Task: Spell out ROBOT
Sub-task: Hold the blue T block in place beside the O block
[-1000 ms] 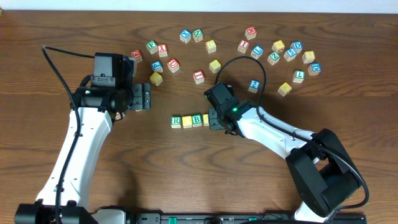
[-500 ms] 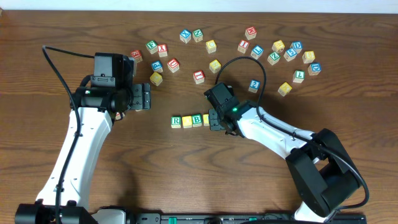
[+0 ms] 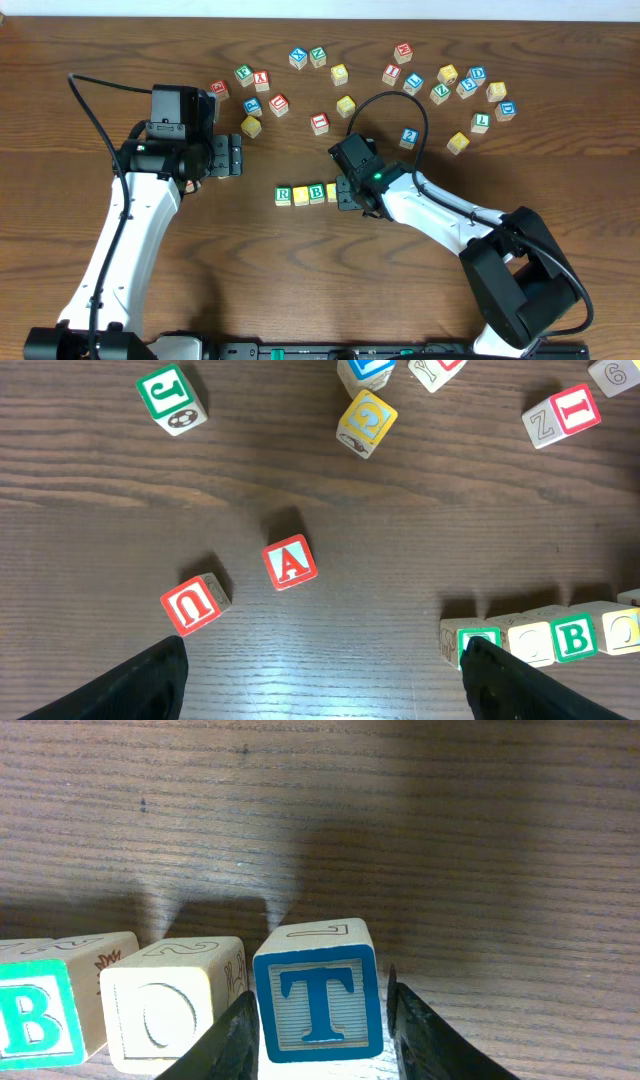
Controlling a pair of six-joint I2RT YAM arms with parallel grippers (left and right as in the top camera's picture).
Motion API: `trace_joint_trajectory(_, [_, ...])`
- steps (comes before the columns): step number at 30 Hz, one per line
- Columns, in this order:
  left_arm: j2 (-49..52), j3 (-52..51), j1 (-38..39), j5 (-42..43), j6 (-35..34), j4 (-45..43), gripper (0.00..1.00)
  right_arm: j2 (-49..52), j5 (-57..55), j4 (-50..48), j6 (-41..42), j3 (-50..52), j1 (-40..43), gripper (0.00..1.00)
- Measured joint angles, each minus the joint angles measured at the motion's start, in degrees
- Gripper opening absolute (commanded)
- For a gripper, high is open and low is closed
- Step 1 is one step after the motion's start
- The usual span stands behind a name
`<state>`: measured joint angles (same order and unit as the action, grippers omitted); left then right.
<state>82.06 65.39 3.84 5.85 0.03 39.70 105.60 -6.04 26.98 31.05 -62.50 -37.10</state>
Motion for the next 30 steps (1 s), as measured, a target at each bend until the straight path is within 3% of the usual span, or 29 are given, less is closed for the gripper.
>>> trace_joint_trajectory(30, [0.00,0.00,0.00,0.00,0.00,0.00,0.86,0.00,-1.07,-1.40,0.00,0.00,0.00,0.36])
